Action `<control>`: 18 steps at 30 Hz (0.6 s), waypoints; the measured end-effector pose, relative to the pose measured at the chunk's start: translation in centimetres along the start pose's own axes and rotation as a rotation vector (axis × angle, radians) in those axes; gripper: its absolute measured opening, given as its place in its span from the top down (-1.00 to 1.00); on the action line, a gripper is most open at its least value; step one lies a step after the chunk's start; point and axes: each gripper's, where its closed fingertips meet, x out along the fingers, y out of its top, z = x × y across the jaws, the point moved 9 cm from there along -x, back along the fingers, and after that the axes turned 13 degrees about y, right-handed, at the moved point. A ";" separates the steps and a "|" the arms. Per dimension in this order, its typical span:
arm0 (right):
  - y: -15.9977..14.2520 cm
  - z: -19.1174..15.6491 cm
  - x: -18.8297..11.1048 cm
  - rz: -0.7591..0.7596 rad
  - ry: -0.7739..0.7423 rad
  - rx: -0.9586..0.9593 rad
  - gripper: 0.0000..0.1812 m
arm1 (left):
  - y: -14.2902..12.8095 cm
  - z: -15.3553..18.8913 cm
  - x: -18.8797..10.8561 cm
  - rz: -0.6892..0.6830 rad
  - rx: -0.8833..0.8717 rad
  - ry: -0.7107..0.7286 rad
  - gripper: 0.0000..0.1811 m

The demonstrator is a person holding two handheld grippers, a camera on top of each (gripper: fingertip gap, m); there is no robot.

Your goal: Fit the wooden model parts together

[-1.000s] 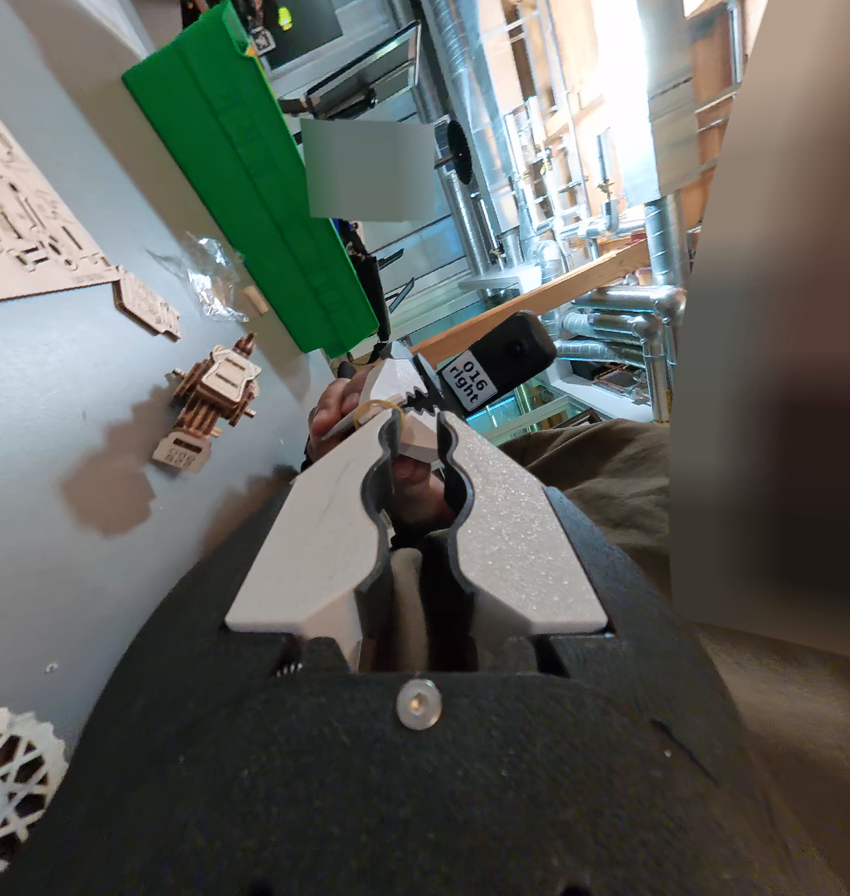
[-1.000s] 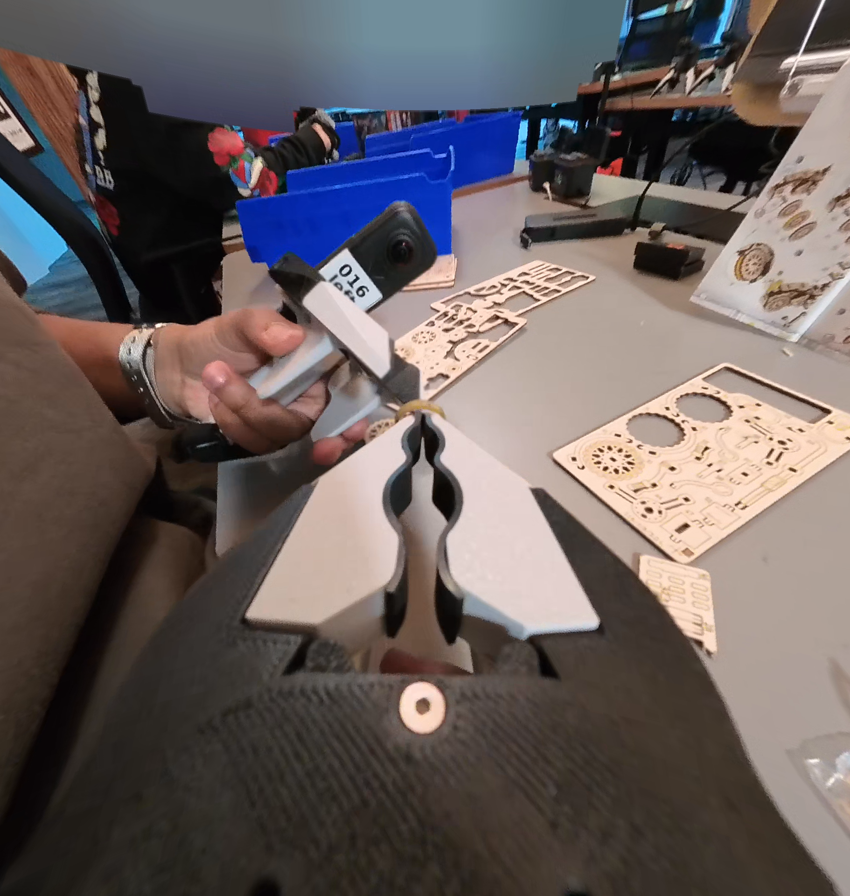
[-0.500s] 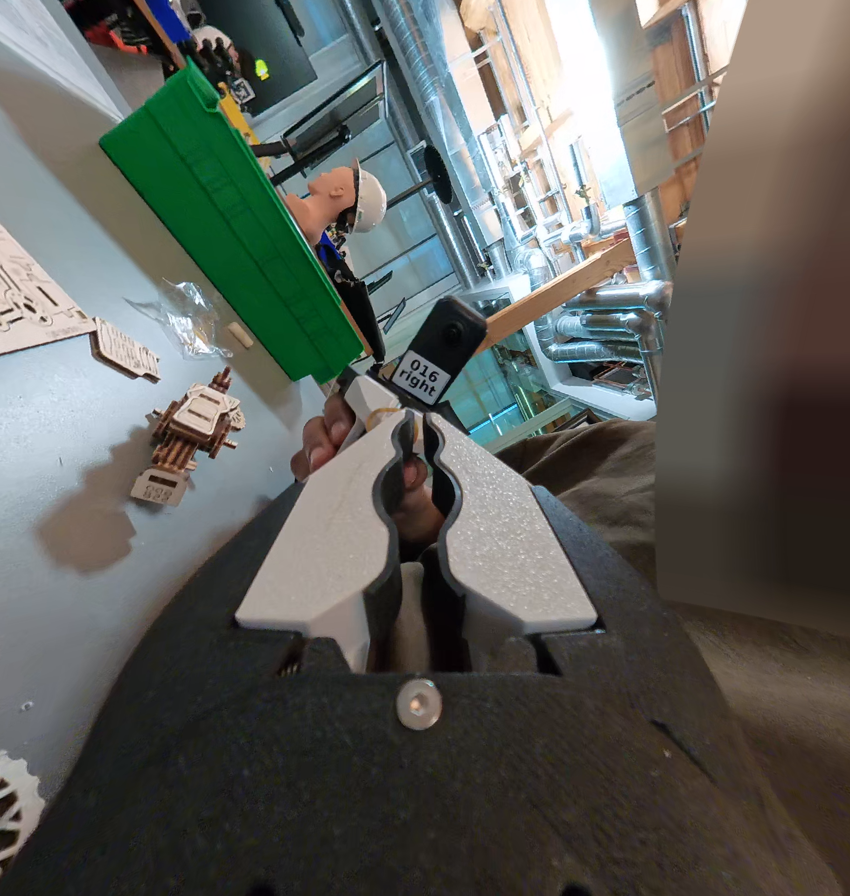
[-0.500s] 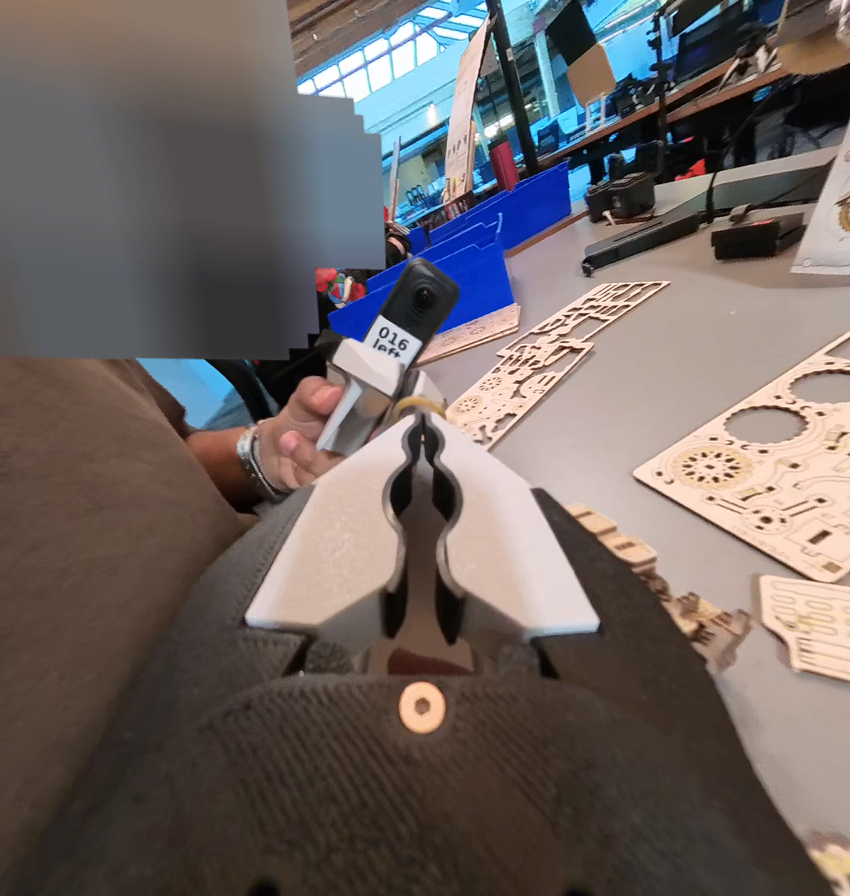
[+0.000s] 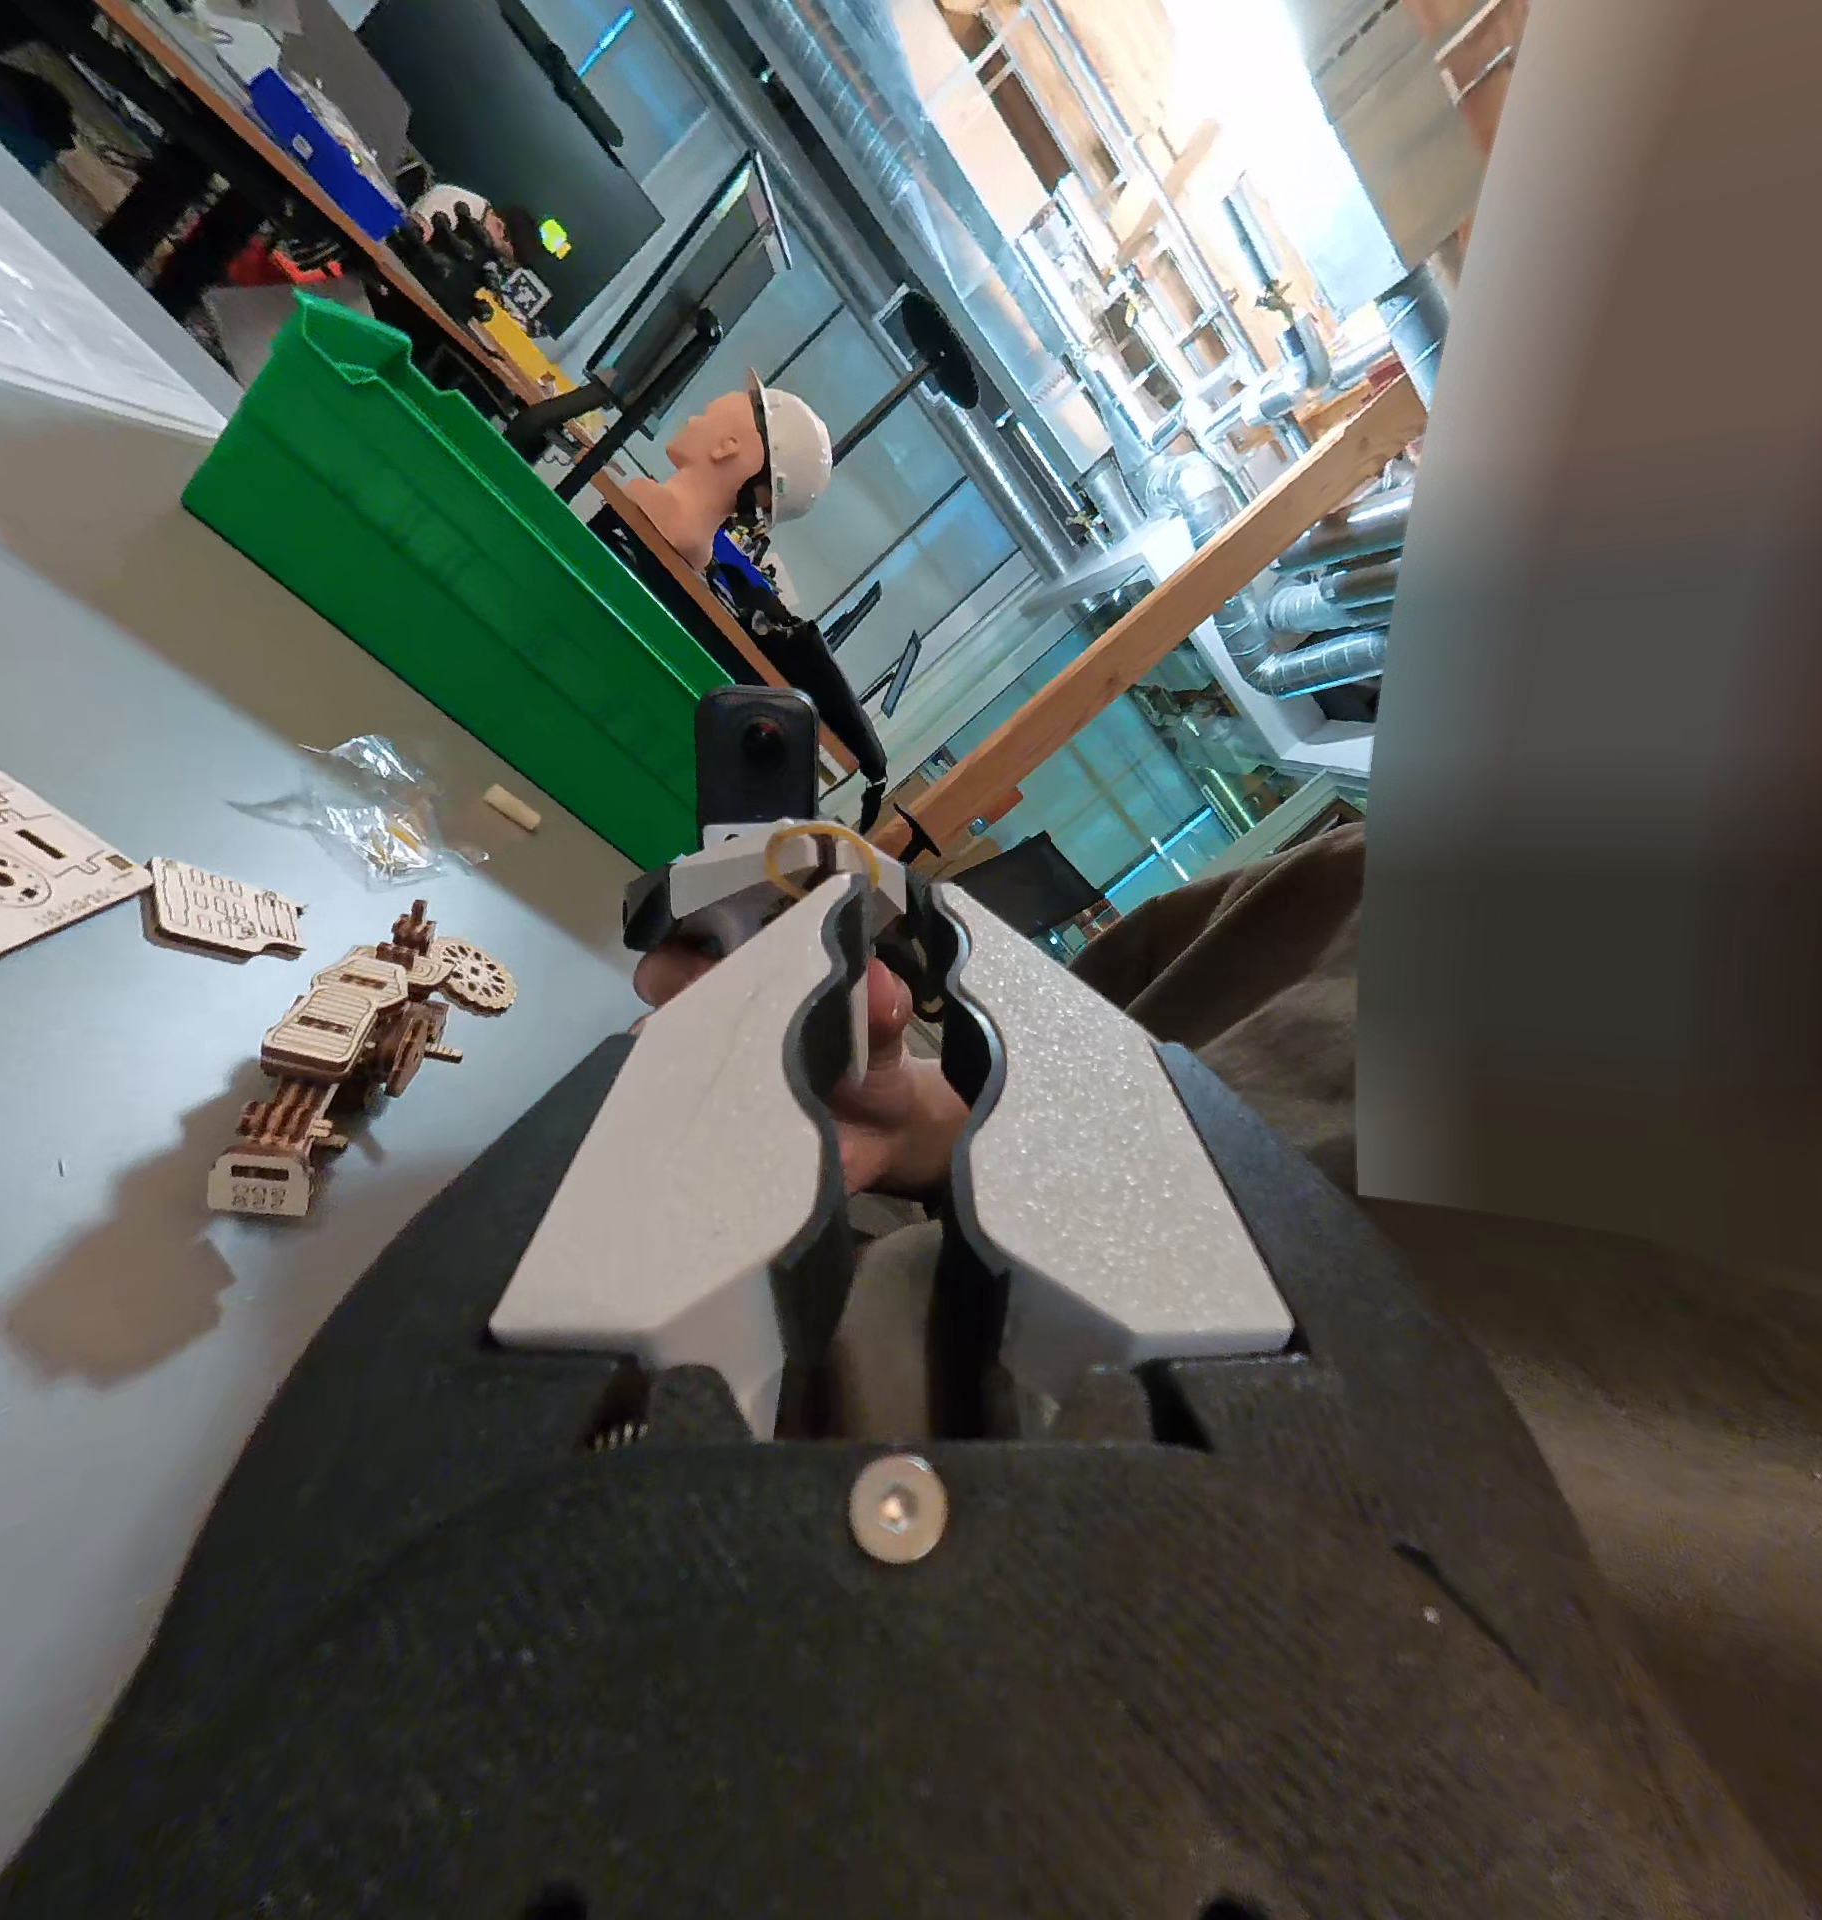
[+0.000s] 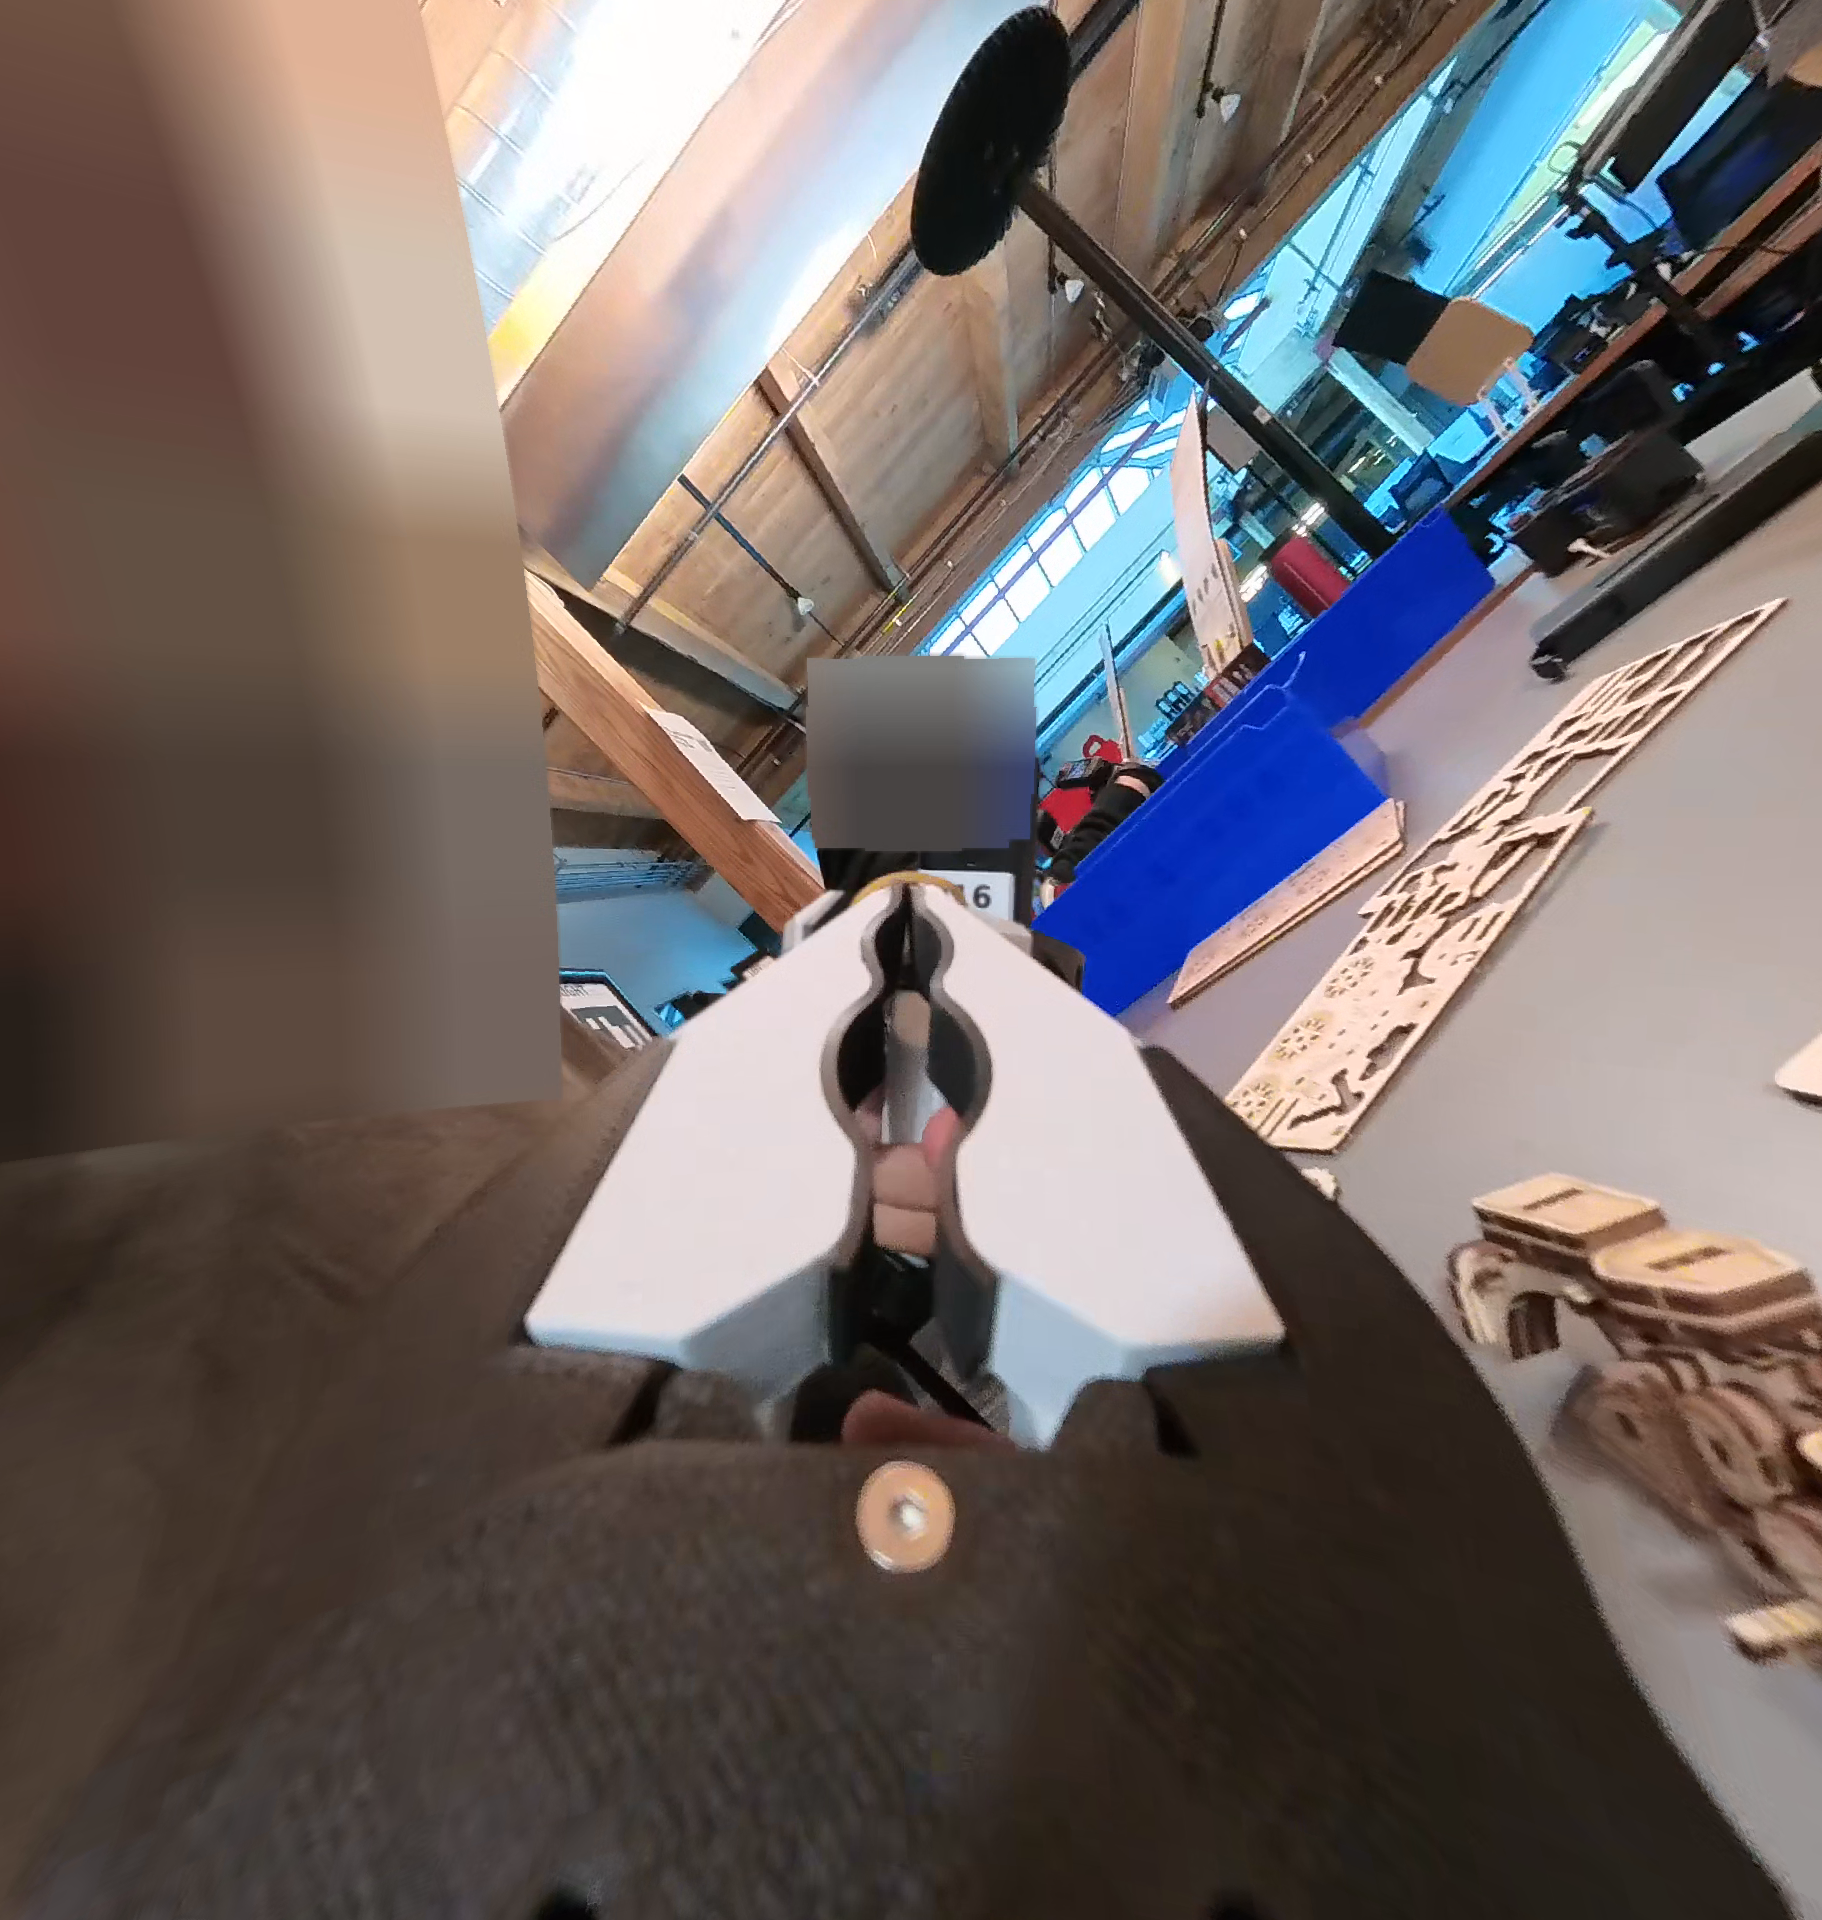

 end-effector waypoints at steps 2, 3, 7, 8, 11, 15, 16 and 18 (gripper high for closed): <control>0.0 -0.1 0.0 -0.007 -0.001 -0.010 1.00 | 0.1 0.0 -0.2 0.017 0.010 0.014 0.91; 0.1 -0.2 0.0 -0.012 -0.002 -0.018 1.00 | 0.2 -0.2 -0.3 0.026 0.011 0.028 0.91; 0.2 -0.4 0.1 -0.060 -0.023 -0.073 1.00 | 0.2 -1.0 -0.5 0.028 -0.015 0.070 0.91; 0.1 -0.5 0.1 -0.079 -0.034 -0.087 1.00 | 0.1 -1.0 -0.4 0.019 -0.021 0.066 0.90; 0.0 -0.6 0.2 -0.140 -0.059 -0.131 1.00 | -0.1 -0.9 -0.2 -0.004 -0.020 0.056 0.90; 0.0 -0.8 0.2 -0.182 -0.073 -0.166 1.00 | -0.2 -0.9 -0.1 -0.017 -0.016 0.056 0.91; 0.0 -0.8 0.2 -0.193 -0.078 -0.170 1.00 | -0.2 -0.9 -0.1 -0.022 -0.012 0.060 0.91; 0.0 -0.7 0.2 -0.219 -0.086 -0.175 1.00 | -0.3 -1.0 -0.1 -0.037 -0.006 0.065 0.91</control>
